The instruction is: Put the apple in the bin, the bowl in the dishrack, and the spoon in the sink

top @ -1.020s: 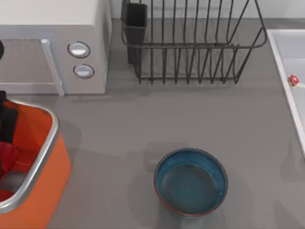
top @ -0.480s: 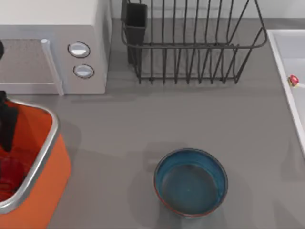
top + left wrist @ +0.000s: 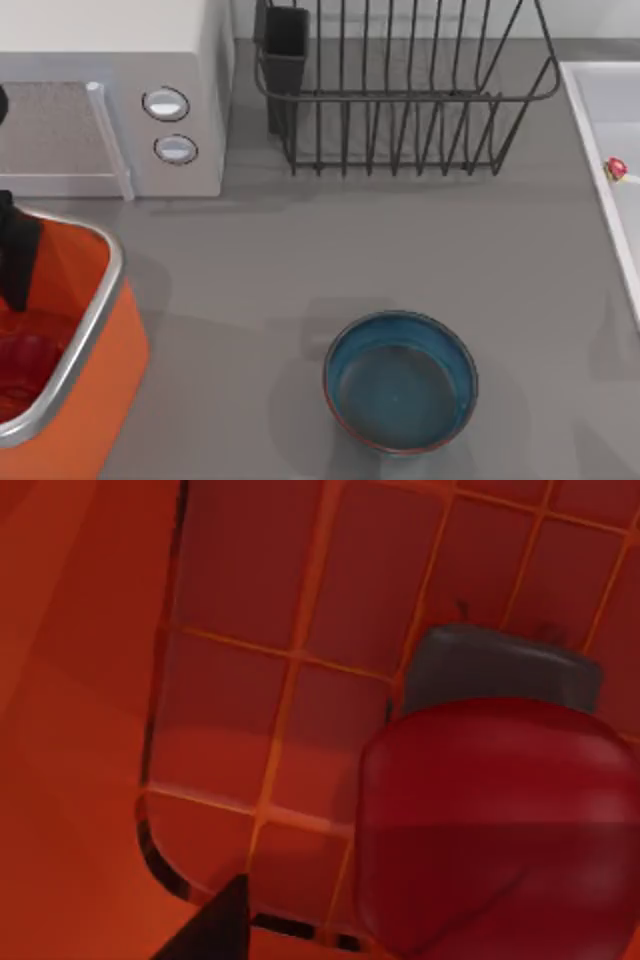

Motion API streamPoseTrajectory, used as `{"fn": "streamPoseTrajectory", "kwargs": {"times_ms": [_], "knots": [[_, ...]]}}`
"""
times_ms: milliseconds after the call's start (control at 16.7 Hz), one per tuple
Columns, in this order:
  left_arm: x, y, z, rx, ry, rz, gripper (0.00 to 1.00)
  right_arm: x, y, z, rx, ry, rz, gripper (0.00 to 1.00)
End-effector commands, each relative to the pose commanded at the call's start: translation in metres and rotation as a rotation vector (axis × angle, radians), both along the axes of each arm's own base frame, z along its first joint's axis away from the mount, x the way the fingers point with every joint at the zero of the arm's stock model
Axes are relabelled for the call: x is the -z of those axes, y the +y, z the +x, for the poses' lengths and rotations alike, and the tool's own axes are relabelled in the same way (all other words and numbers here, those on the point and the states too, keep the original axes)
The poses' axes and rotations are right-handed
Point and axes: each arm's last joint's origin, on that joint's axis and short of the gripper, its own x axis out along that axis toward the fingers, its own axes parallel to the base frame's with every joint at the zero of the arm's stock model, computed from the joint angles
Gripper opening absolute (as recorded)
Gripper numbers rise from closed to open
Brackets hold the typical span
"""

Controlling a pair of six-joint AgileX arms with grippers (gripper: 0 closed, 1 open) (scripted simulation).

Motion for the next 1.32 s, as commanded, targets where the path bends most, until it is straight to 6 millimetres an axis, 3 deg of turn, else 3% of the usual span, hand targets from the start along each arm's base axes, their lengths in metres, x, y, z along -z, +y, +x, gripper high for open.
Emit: {"fn": "streamPoseTrajectory", "kwargs": {"times_ms": [420,600,840,1020,1320], "knots": [[-0.003,-0.001,-0.009,0.068,-0.065,-0.009,1.00,0.000,0.000,0.000,0.000,0.000,0.000,1.00],[-0.008,0.001,-0.030,0.208,-0.213,-0.013,1.00,0.000,0.000,0.000,0.000,0.000,0.000,1.00],[-0.016,0.006,-0.073,0.519,-0.533,0.058,1.00,0.000,0.000,0.000,0.000,0.000,0.000,1.00],[-0.014,0.009,-0.109,0.790,-0.816,0.230,1.00,0.000,0.000,0.000,0.000,0.000,0.000,1.00],[0.010,0.013,-0.150,1.135,-1.175,0.713,1.00,0.000,0.000,0.000,0.000,0.000,0.000,1.00]]}}
